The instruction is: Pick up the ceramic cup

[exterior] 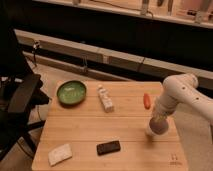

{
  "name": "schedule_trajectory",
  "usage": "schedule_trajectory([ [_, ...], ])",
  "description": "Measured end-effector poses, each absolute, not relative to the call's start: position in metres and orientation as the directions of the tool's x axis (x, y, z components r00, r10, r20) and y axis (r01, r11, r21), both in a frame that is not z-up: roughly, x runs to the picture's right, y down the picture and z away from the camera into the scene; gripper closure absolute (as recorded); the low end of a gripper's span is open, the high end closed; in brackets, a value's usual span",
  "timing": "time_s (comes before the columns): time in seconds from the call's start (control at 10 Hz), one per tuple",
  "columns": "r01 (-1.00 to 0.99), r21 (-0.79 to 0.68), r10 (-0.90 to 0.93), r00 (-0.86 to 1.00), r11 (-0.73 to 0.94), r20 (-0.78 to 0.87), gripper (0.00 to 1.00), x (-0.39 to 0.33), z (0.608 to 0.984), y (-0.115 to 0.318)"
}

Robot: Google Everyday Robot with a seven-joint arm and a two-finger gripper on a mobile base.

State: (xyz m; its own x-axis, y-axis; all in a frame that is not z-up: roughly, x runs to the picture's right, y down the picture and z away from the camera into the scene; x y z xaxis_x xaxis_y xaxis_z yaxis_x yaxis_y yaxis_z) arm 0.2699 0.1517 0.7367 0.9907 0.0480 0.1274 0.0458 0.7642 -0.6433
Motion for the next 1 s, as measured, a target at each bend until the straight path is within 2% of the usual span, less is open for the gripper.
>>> schedule_trajectory([
  [1.0, 0.073, -0.624, 0.02, 0.99, 0.778, 0.141, 1.0, 0.269, 0.728, 0.131],
])
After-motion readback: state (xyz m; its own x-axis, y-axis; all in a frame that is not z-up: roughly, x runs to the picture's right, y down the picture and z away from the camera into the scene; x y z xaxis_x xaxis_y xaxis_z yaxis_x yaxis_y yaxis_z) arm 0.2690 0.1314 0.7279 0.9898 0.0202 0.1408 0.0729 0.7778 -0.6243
